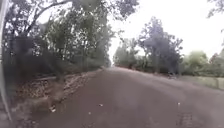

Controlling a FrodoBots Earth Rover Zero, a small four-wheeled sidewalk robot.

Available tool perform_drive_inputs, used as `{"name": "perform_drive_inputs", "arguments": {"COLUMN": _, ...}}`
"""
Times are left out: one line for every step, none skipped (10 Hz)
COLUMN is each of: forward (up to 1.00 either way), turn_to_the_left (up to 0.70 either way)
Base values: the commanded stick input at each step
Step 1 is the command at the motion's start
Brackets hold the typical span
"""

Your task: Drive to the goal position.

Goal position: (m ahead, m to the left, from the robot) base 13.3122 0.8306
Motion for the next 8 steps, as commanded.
{"name": "perform_drive_inputs", "arguments": {"forward": 0.70, "turn_to_the_left": 0.00}}
{"name": "perform_drive_inputs", "arguments": {"forward": 0.70, "turn_to_the_left": 0.00}}
{"name": "perform_drive_inputs", "arguments": {"forward": 0.70, "turn_to_the_left": 0.00}}
{"name": "perform_drive_inputs", "arguments": {"forward": 0.70, "turn_to_the_left": -0.01}}
{"name": "perform_drive_inputs", "arguments": {"forward": 0.70, "turn_to_the_left": -0.17}}
{"name": "perform_drive_inputs", "arguments": {"forward": 0.70, "turn_to_the_left": -0.23}}
{"name": "perform_drive_inputs", "arguments": {"forward": 0.70, "turn_to_the_left": -0.29}}
{"name": "perform_drive_inputs", "arguments": {"forward": 0.70, "turn_to_the_left": -0.34}}
